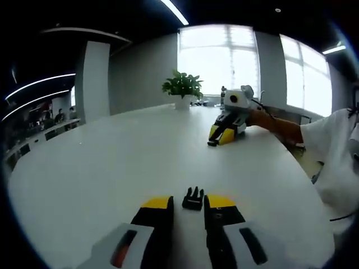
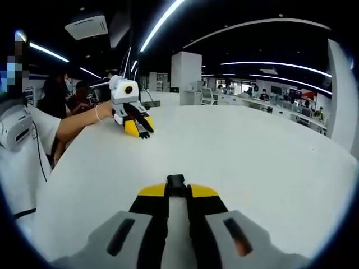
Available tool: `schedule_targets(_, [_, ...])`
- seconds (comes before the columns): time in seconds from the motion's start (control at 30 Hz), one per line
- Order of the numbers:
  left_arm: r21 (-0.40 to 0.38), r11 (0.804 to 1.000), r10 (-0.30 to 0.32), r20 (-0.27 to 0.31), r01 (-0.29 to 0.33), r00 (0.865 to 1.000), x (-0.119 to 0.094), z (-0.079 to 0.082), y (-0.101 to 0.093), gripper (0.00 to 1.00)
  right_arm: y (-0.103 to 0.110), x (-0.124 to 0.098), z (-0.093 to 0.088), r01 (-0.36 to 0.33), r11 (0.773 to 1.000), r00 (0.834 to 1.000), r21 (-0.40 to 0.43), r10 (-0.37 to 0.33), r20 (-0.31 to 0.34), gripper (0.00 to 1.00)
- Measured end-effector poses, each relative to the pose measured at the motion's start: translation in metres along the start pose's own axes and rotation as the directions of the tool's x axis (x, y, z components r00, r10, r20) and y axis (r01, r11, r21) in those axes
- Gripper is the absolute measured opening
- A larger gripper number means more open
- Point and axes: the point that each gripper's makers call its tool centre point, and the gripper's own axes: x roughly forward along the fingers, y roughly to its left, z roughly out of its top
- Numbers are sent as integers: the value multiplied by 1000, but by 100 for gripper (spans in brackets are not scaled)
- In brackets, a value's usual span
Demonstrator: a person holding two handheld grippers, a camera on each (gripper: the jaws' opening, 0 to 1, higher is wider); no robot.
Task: Snap the two parts of the plastic buckle together until the buckle closes and remains connected.
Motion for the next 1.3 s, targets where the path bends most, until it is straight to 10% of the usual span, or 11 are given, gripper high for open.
schedule_targets(0.6, [-24,1000,-8,11,8,1000,4,1,2,12,4,4,7,-12,1000,999,28,11,30,13])
schedule_targets(1.3, [-24,991,-126,130,130,983,16,58,-6,12,21,50,73,-159,985,971,-63,168,171,13])
